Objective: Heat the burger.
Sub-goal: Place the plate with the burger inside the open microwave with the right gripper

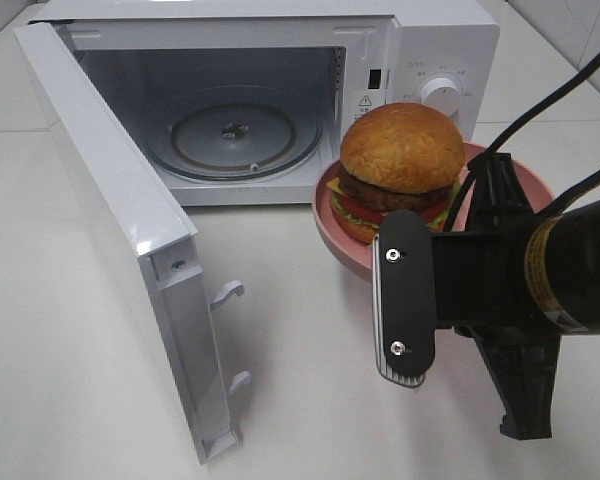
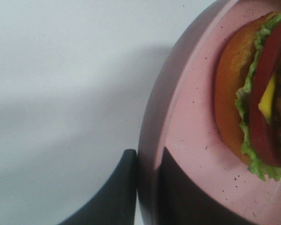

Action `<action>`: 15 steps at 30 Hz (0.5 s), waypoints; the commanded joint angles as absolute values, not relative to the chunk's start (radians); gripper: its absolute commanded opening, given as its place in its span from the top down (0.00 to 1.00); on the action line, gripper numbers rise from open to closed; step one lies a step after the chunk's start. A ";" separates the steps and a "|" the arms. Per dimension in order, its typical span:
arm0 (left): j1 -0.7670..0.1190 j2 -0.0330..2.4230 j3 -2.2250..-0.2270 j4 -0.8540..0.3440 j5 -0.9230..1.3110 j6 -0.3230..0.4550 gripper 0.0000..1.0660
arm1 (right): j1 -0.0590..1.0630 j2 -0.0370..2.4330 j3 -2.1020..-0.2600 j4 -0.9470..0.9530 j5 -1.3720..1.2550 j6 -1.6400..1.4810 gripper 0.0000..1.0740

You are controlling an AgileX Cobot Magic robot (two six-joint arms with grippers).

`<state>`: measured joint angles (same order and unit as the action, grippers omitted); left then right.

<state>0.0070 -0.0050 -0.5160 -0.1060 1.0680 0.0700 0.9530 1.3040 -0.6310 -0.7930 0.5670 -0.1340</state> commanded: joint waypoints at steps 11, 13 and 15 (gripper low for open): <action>0.010 -0.008 -0.516 -0.110 1.069 0.065 0.06 | 0.950 1.296 -0.636 -0.841 0.416 -0.304 0.97; 0.010 -0.008 -0.516 -0.110 1.069 0.065 0.06 | 0.944 1.296 -0.636 -0.837 0.400 -0.325 0.97; 0.010 -0.008 -0.516 -0.110 1.069 0.065 0.06 | 0.905 1.296 -0.636 -0.776 0.359 -0.394 0.97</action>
